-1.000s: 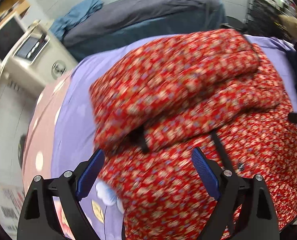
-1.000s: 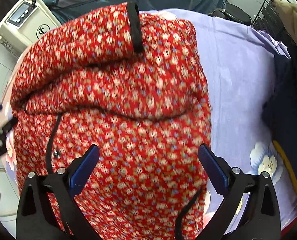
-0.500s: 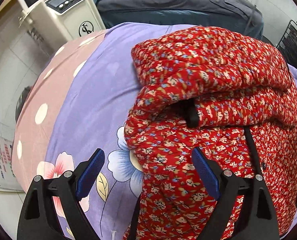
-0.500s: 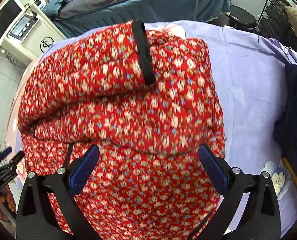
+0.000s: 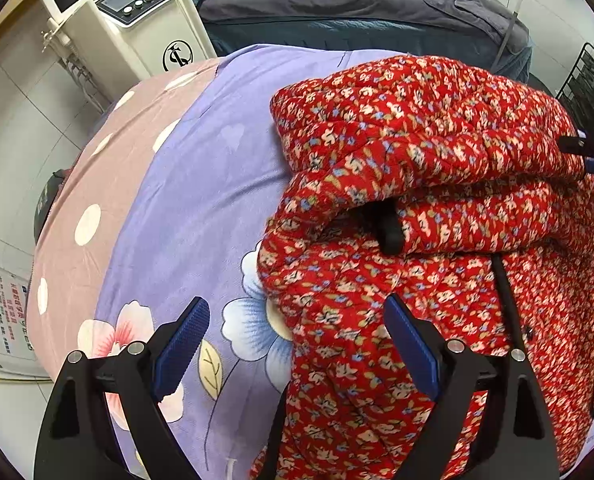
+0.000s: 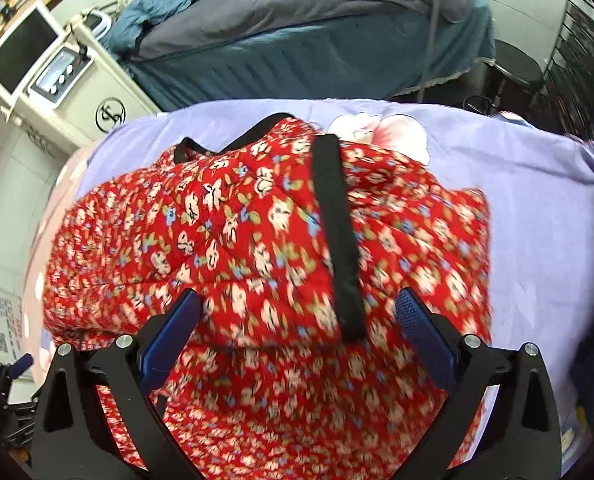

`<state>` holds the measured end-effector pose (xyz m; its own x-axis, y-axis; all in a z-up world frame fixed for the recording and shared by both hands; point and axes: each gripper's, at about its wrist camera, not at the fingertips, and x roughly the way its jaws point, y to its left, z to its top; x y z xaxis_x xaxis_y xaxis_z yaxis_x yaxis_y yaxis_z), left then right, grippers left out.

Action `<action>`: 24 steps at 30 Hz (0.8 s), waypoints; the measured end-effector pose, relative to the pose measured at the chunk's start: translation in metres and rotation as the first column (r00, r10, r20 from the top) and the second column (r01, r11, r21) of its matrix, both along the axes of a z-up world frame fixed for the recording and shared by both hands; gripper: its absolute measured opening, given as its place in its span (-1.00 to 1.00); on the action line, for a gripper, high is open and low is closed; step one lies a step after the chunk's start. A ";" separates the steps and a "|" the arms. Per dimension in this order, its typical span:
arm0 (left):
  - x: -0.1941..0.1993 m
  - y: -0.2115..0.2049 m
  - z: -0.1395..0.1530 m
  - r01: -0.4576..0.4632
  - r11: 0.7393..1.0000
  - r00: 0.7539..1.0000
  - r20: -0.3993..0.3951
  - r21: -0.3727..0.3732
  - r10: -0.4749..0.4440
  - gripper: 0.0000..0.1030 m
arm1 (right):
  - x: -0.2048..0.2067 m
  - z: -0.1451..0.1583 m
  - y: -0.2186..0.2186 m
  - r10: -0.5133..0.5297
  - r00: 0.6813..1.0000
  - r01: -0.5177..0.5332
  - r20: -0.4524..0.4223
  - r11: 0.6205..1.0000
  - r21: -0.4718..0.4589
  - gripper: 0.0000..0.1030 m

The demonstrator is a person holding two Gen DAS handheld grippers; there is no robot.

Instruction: Fold large clothes

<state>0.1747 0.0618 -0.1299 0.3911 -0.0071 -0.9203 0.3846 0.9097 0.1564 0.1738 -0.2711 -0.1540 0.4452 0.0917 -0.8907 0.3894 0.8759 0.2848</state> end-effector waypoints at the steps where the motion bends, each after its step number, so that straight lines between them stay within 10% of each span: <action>1: -0.001 0.001 -0.001 0.001 1.000 1.000 -0.001 0.004 -0.001 0.68 | -0.002 -0.002 0.007 0.022 1.000 -0.022 0.002 0.999 0.026 0.29; 3: -0.003 0.004 -0.001 -0.003 1.000 1.000 -0.004 0.007 0.003 0.68 | -0.002 0.000 0.016 0.046 0.999 -0.046 -0.005 0.998 0.041 -0.41; 8: -0.002 0.012 -0.001 -0.024 1.000 1.000 -0.015 -0.014 0.023 0.68 | -0.024 0.023 0.020 0.009 0.998 -0.017 0.062 0.992 0.124 -0.81; 14: 0.009 0.003 0.022 -0.006 0.998 1.000 0.025 -0.056 0.007 0.68 | -0.082 0.051 0.022 0.031 0.994 -0.045 0.104 0.991 0.129 -0.85; 24: 0.007 -0.030 0.023 0.082 0.996 0.996 0.030 -0.043 -0.081 0.68 | -0.119 -0.003 0.037 0.017 0.998 -0.009 -0.064 0.993 0.117 -0.85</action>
<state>0.1817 0.0316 -0.1067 0.4136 -0.0802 -0.9069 0.4539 0.8816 0.1291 0.0549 -0.2345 -0.1570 0.3845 0.2019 -0.9008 0.3992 0.8435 0.3595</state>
